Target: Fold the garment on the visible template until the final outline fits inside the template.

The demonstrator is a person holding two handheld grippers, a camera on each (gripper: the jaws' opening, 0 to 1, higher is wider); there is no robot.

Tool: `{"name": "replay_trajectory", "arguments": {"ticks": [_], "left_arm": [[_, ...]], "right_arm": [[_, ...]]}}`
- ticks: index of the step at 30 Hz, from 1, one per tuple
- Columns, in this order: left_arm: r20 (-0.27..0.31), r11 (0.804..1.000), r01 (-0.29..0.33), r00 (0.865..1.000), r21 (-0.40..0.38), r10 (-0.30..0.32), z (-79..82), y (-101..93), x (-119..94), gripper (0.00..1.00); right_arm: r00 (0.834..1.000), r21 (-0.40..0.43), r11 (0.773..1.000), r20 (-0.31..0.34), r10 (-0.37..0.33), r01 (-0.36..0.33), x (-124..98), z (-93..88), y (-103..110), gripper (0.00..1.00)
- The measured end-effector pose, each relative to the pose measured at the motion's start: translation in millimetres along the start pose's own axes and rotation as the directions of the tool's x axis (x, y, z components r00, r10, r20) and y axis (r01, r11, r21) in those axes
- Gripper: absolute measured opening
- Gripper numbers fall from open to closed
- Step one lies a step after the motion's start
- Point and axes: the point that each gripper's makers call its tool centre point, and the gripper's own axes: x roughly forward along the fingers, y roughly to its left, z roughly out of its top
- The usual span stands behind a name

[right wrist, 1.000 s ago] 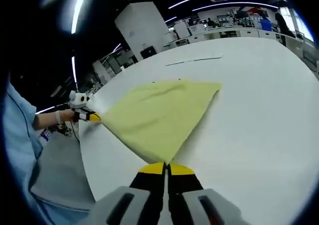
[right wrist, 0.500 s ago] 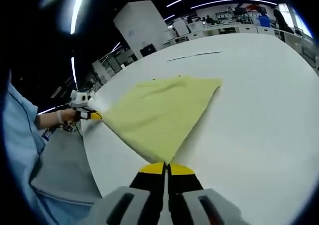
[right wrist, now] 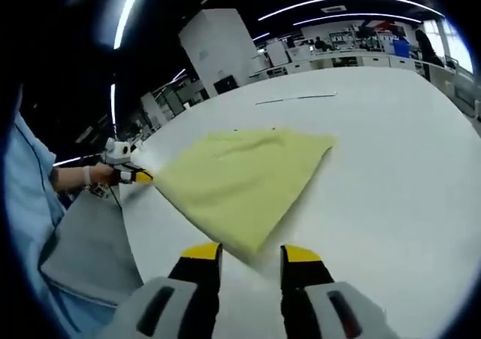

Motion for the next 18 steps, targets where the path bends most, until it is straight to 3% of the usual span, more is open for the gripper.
{"name": "replay_trajectory", "arguments": {"ticks": [2,5,7,12,14,16,17,18], "left_arm": [[0.024,1.000,-0.007,1.000,0.003,0.007,4.3,0.3,-4,0.20],[0.052,1.000,-0.021,0.998,0.012,0.021,9.7,-0.2,-9,0.33],[0.095,0.998,-0.042,0.995,0.055,0.037,17.0,1.5,-12,0.45],[0.111,0.995,-0.075,0.992,0.069,0.067,18.0,0.1,-18,0.72],[0.118,0.995,-0.076,0.991,0.062,0.069,17.5,-0.4,-19,0.81],[0.127,0.993,-0.102,0.988,0.067,0.093,18.2,0.8,-20,0.89],[0.154,0.990,-0.118,0.982,0.079,0.105,21.8,2.1,-21,1.00],[0.149,0.991,-0.111,0.984,0.076,0.099,20.2,-0.3,-22,0.95]], "right_arm": [[1.000,0.002,1.000,0.010,-0.011,0.011,-2,1.6,-1,0.37],[0.999,-0.024,0.999,0.024,-0.035,0.036,-5,2.9,-2,0.56],[0.998,-0.038,0.998,0.032,-0.049,0.050,-8,2.1,-3,0.67],[0.995,-0.040,0.995,0.057,-0.087,0.090,-13,-0.3,-6,0.85],[0.991,-0.028,0.993,0.071,-0.110,0.112,-15,-0.3,-8,0.98],[0.987,-0.023,0.989,0.068,-0.142,0.144,-19,-3.1,-12,1.00],[0.986,-0.027,0.988,0.077,-0.148,0.151,-21,-2.7,-12,1.00],[0.984,-0.011,0.987,0.082,-0.161,0.163,-23,-3.4,-13,1.00]]}}
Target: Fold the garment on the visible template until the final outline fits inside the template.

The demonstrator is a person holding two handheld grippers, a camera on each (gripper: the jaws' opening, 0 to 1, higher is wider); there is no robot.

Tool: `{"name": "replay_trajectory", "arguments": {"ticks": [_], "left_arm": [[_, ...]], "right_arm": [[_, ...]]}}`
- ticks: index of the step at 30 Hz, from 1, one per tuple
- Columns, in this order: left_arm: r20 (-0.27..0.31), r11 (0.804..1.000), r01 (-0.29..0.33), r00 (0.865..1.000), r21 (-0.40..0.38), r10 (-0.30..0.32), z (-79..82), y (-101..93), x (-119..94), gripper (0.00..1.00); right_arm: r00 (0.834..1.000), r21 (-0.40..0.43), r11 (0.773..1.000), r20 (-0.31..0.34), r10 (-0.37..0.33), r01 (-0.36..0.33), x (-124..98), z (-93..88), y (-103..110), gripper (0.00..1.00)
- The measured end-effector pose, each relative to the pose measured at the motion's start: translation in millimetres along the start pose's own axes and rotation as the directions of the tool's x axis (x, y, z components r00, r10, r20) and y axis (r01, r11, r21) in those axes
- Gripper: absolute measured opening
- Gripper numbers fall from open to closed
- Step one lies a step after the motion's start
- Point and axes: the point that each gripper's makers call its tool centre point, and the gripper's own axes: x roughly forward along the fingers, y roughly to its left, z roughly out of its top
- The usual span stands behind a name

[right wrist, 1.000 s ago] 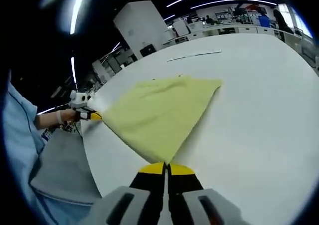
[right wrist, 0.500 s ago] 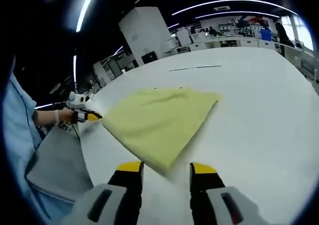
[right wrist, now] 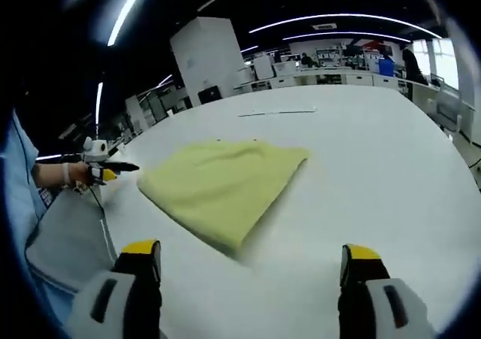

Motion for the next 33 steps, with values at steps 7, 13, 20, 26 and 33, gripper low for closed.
{"name": "replay_trajectory", "arguments": {"ticks": [7,13,20,26,33], "left_arm": [[0.011,1.000,-0.016,1.000,-0.014,0.016,-2.4,-1.5,-3,0.99],[0.007,1.000,-0.021,1.000,-0.020,0.021,-8.0,-4.9,-6,0.99],[0.021,0.999,-0.016,1.000,-0.043,0.017,-8.8,-8.8,-8,0.99],[0.023,0.999,-0.010,1.000,-0.046,0.011,-9.5,-11.9,-9,0.95],[0.057,0.996,-0.016,0.998,-0.084,0.021,-6.0,-7.4,-12,0.96]], "right_arm": [[1.000,0.028,1.000,0.020,-0.014,0.013,-8,-2.7,3,1.00],[0.999,0.036,0.999,0.044,-0.022,0.021,-12,1.5,4,1.00],[0.999,0.029,0.999,0.041,-0.017,0.016,-12,0.1,7,1.00],[0.999,0.033,0.999,0.044,-0.014,0.012,-14,-0.1,12,1.00],[0.999,0.032,0.999,0.051,-0.013,0.012,-15,0.0,17,1.00]]}}
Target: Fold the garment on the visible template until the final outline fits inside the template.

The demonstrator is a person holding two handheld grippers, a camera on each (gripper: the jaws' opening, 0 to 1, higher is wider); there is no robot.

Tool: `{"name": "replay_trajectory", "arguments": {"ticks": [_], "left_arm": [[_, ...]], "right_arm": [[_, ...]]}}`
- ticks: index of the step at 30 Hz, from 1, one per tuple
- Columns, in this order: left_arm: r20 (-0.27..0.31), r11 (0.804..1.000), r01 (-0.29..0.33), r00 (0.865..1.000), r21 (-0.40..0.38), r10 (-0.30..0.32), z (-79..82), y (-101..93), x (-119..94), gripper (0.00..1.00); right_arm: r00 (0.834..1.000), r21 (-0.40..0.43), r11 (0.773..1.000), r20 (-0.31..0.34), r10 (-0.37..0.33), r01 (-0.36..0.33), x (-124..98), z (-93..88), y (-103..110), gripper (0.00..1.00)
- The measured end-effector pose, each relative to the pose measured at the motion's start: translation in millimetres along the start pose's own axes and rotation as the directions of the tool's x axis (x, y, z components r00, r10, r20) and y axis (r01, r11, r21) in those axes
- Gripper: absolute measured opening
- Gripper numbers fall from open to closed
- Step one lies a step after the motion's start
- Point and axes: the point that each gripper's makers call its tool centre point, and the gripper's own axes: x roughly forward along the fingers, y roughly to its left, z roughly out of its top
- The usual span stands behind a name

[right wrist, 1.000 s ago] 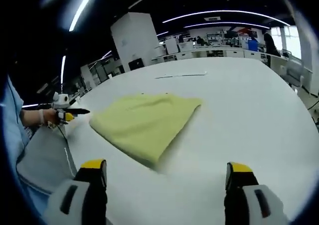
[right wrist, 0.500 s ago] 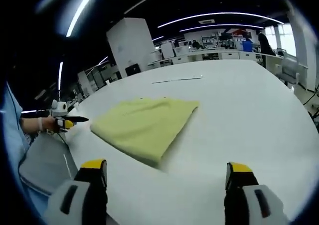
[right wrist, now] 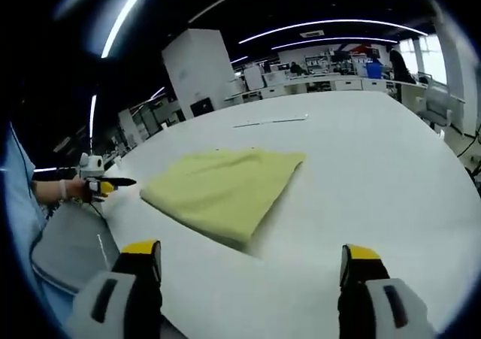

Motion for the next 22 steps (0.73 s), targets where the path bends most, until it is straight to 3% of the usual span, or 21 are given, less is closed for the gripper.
{"name": "replay_trajectory", "arguments": {"ticks": [14,18,20,22], "left_arm": [[0.072,1.000,-0.005,0.997,-0.031,0.007,11.0,1.7,0,0.93],[0.138,0.995,0.009,0.990,-0.102,0.005,22.9,3.0,-2,0.93],[0.196,0.993,0.031,0.981,-0.110,-0.009,35.9,-1.4,-5,0.93],[0.222,0.992,0.049,0.975,-0.116,-0.022,40.5,-5.1,-7,0.92]], "right_arm": [[0.999,-0.007,0.999,0.010,0.032,-0.032,9,6.1,3,0.99],[0.999,0.018,0.999,0.029,0.031,-0.031,12,11.9,2,0.99],[0.999,0.031,0.999,0.034,0.022,-0.024,17,16.6,2,0.99],[0.997,0.035,0.999,0.076,0.017,-0.020,21,27.7,5,0.99]]}}
